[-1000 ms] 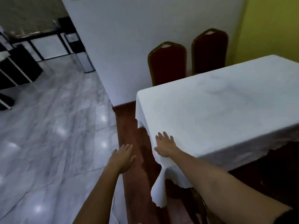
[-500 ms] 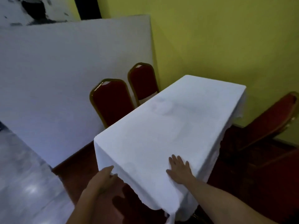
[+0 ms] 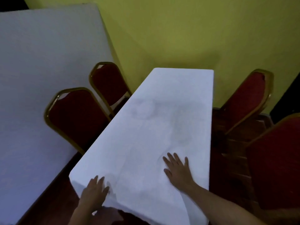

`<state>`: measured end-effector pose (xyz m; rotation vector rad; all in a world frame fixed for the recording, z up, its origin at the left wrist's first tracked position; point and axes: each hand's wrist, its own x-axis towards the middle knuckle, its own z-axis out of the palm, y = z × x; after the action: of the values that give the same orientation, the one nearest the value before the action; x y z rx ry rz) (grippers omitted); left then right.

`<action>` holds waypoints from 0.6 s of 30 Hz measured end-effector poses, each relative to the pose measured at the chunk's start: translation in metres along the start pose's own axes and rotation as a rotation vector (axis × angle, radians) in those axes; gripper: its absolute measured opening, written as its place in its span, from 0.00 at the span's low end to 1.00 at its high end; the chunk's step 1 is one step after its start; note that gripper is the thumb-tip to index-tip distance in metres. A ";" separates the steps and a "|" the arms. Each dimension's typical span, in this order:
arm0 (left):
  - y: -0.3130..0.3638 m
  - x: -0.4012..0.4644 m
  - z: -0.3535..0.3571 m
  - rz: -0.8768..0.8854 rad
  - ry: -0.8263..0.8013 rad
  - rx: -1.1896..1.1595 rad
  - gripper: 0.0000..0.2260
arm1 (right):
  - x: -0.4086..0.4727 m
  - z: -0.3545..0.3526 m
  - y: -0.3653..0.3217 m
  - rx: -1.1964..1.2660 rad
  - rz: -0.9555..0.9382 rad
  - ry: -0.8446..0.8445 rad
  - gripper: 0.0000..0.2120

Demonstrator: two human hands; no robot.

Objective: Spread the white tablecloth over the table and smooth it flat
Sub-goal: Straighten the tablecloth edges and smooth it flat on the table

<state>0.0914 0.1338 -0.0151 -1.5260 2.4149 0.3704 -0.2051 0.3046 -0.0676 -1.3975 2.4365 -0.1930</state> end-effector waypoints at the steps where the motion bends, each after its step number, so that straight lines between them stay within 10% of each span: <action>1: -0.006 0.011 -0.003 -0.025 0.032 -0.004 0.27 | 0.001 0.000 0.000 0.011 0.014 -0.004 0.23; 6: -0.021 0.066 -0.025 -0.172 0.023 -0.085 0.27 | -0.006 0.007 0.001 0.010 0.139 -0.067 0.26; 18: 0.003 0.112 -0.018 0.417 -0.211 0.117 0.33 | -0.041 0.007 -0.056 0.123 0.583 0.079 0.31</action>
<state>0.0406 0.0347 -0.0371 -0.8801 2.5192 0.4363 -0.1380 0.3113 -0.0499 -0.5965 2.7219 -0.2520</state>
